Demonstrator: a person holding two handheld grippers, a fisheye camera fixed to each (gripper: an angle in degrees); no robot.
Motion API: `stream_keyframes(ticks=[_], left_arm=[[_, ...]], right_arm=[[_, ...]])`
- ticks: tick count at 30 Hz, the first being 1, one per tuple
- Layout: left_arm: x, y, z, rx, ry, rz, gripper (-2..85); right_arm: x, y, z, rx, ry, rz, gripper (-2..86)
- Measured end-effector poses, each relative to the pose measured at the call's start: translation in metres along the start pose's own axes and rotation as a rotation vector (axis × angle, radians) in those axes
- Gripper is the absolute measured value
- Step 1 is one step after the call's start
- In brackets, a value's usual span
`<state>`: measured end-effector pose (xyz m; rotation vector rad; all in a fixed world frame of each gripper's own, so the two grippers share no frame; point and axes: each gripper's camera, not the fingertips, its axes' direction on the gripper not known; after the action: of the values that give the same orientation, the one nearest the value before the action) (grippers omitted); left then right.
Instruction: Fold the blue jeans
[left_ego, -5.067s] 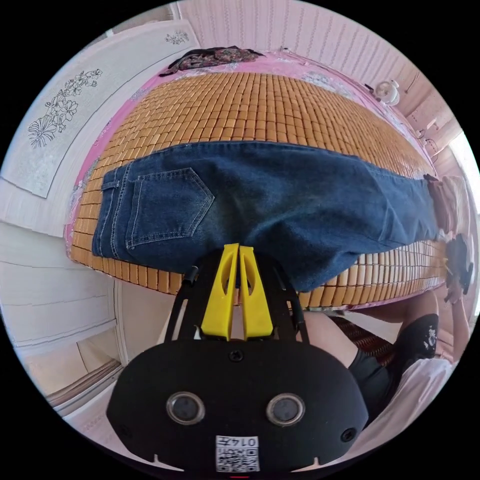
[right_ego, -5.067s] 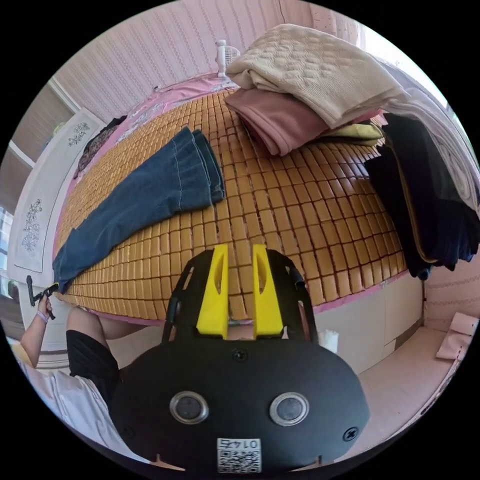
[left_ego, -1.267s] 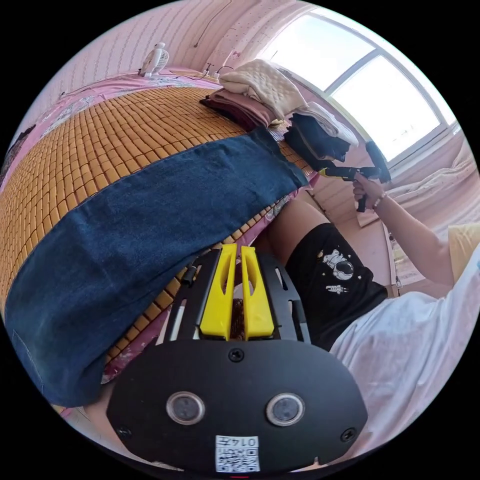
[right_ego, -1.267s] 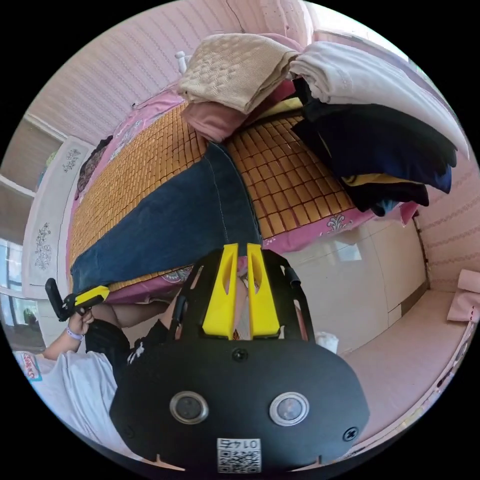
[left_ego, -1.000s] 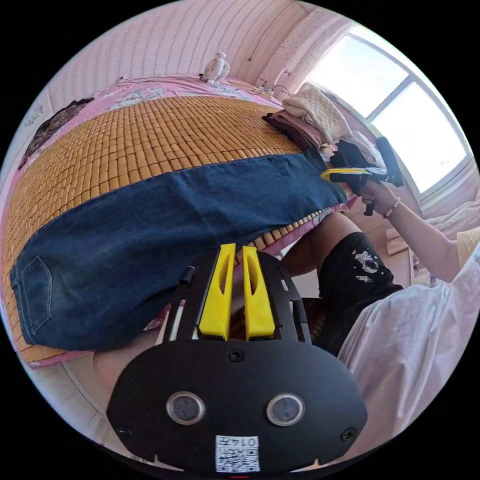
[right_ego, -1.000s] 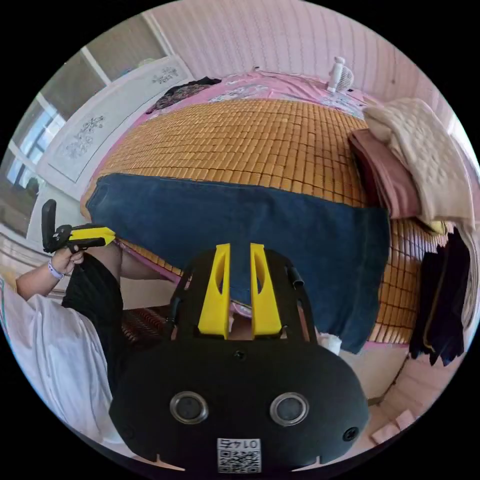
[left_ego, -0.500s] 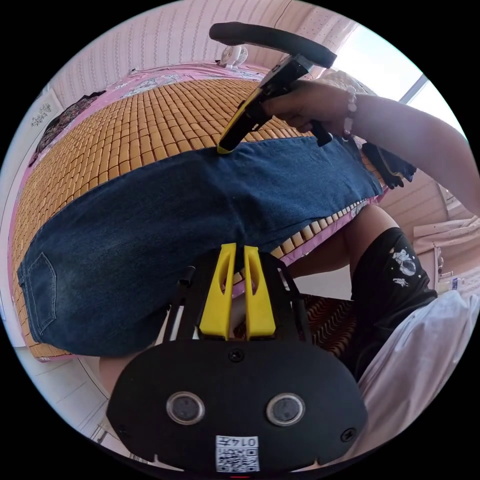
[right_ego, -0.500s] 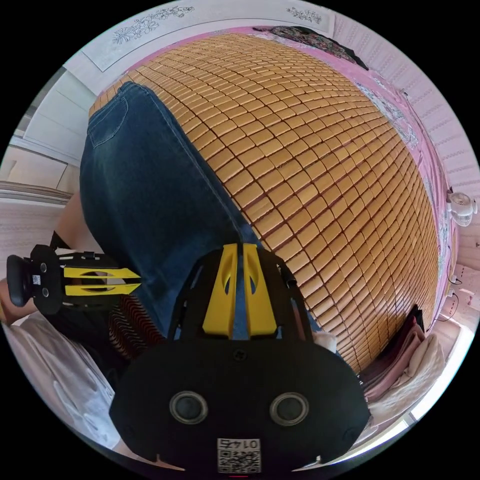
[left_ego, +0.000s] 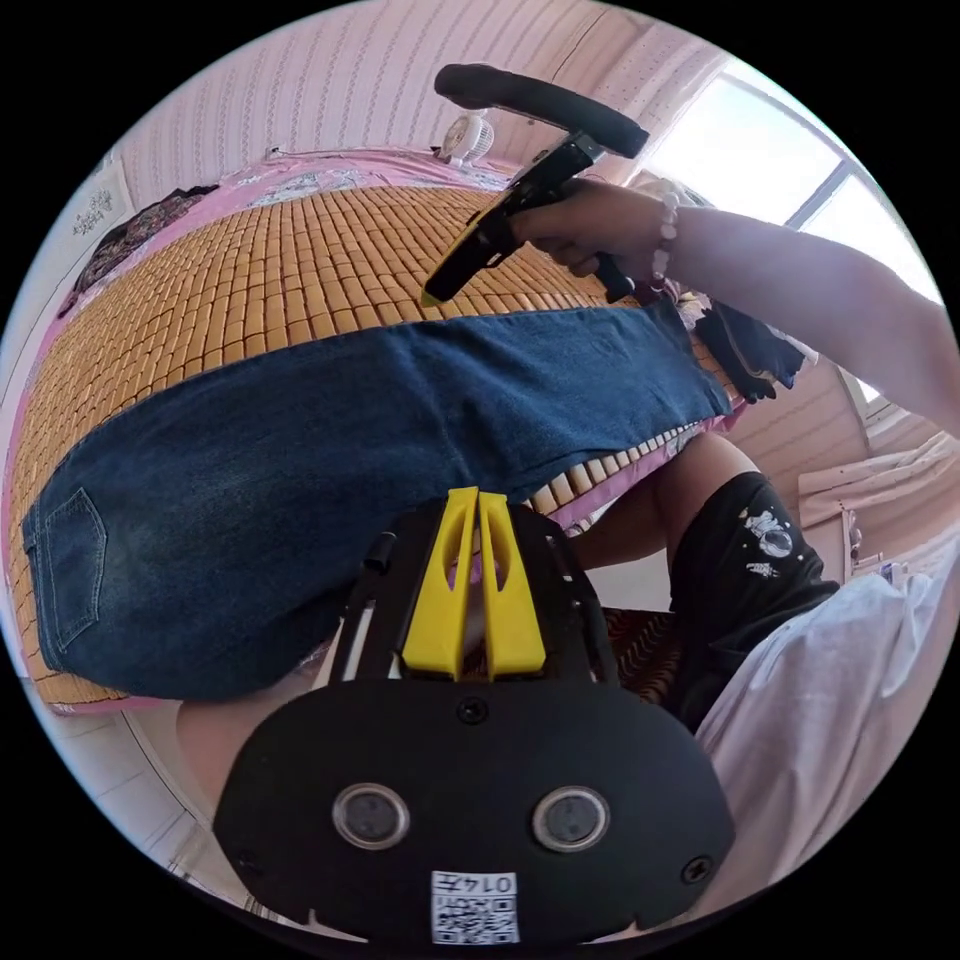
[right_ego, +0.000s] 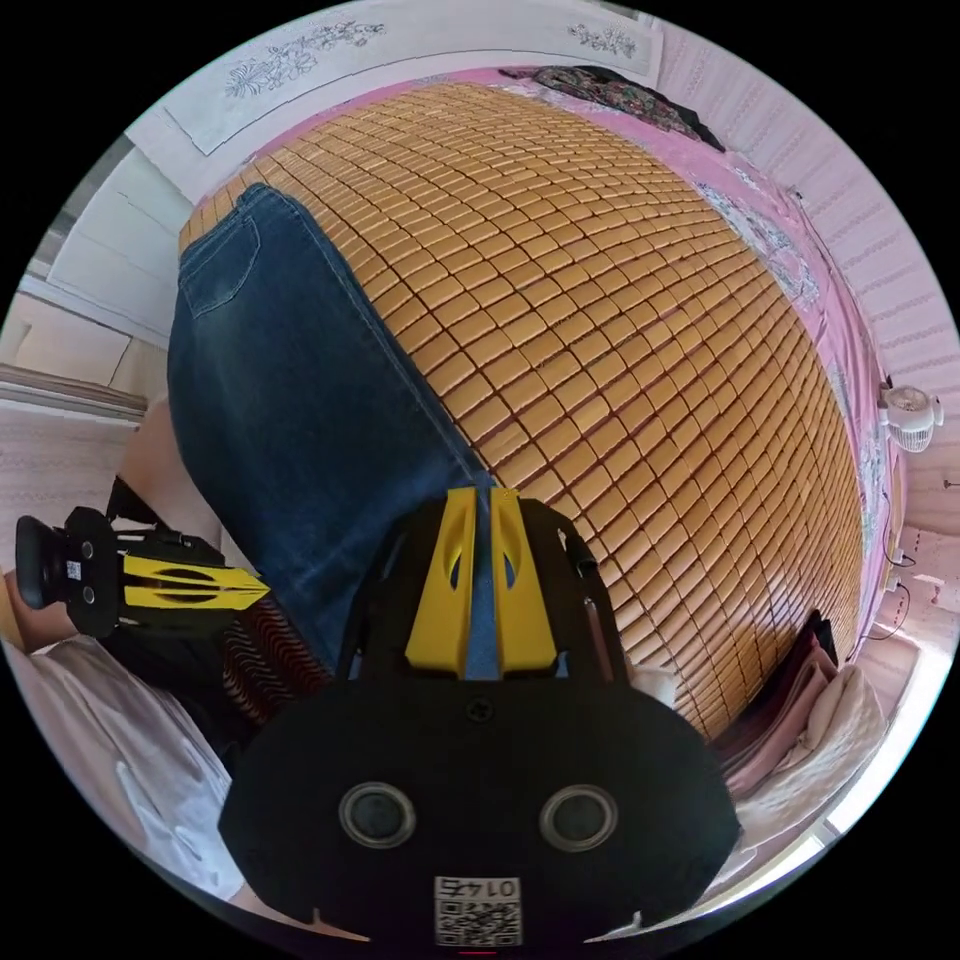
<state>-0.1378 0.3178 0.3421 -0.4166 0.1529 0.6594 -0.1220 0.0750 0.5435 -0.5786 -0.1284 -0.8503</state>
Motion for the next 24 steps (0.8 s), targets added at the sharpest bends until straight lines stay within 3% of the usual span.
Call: stream_keyframes(ticks=[4,6,7,15,21,24], left_arm=[[0.004,-0.008,0.014,-0.022,-0.013,0.015,-1.0],[0.006,-0.006,0.031,-0.093,-0.041,0.050,-1.0],[0.007,-0.004,0.030,-0.067,-0.047,0.061,-1.0],[0.015,0.002,0.029,-0.073,-0.109,0.108,-1.0],[0.013,0.005,0.021,-0.064,-0.093,0.073,-1.0],[0.010,0.013,0.002,-0.031,-0.049,0.041,-1.0]], right_arm=[[-0.016,-0.020,0.014,-0.058,-0.051,-0.066,0.1],[-0.024,-0.026,0.042,-0.212,-0.002,-0.097,-0.1],[-0.028,-0.026,0.041,-0.163,0.023,-0.109,-0.2],[-0.035,-0.031,0.056,-0.348,0.110,-0.126,-0.2],[-0.036,0.026,0.048,-0.176,0.204,-0.087,-0.6],[-0.018,0.104,0.018,0.148,0.208,0.098,-0.8]])
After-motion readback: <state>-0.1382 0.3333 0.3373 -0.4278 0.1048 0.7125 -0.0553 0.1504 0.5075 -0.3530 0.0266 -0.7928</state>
